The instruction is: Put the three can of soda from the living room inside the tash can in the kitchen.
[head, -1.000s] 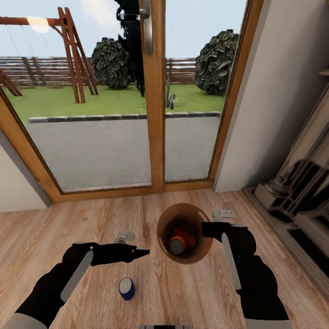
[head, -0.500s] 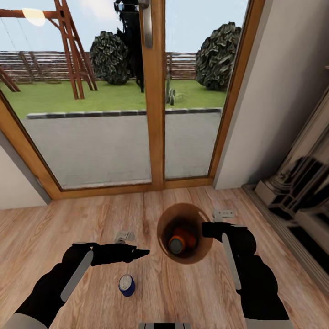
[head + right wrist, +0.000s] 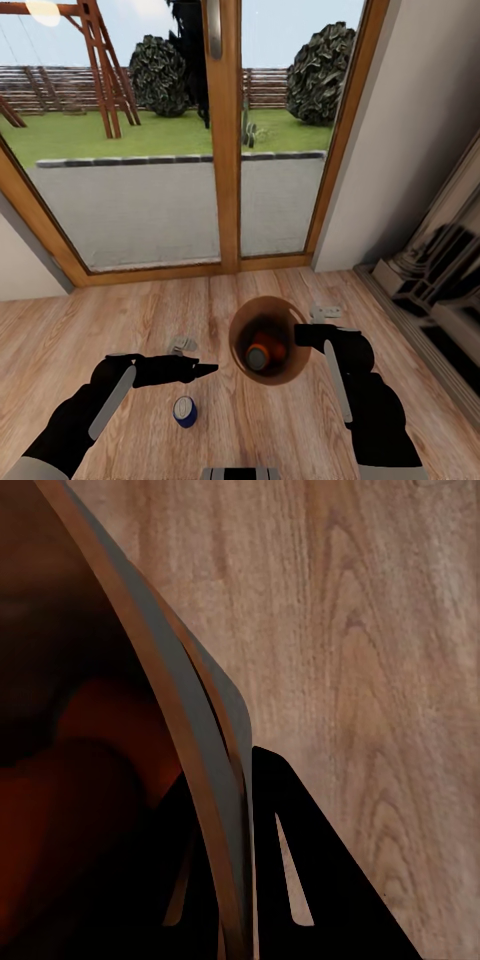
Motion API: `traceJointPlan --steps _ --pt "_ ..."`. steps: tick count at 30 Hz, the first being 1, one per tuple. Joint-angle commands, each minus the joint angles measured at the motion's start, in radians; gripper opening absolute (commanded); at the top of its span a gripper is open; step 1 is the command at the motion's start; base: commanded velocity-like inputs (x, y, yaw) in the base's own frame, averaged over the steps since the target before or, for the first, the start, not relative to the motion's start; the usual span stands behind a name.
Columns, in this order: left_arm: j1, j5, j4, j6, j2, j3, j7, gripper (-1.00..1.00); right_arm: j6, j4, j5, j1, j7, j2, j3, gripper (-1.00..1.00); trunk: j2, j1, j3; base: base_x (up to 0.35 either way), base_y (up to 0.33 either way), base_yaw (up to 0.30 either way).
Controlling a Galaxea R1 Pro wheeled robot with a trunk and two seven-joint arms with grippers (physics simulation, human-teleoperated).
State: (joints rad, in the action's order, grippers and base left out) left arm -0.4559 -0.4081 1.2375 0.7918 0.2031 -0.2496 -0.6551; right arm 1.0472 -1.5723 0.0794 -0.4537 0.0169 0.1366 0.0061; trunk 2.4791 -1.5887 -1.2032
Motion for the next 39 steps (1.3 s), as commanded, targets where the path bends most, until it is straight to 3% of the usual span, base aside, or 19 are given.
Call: traceJointPlan --steps 1,39 --pt "0.0 0.0 0.0 0.0 0.0 0.0 0.0 1.0 0.0 0.0 -0.018 0.0 0.003 0.001 0.0 -1.0 0.0 0.0 -0.002 0.0 0.0 0.0" --pt "0.0 0.0 0.001 0.006 0.002 0.0 -0.001 1.0 0.0 -0.001 -0.018 0.0 0.031 -0.002 -0.002 -1.0 0.0 0.0 -0.063 0.006 0.0 0.0"
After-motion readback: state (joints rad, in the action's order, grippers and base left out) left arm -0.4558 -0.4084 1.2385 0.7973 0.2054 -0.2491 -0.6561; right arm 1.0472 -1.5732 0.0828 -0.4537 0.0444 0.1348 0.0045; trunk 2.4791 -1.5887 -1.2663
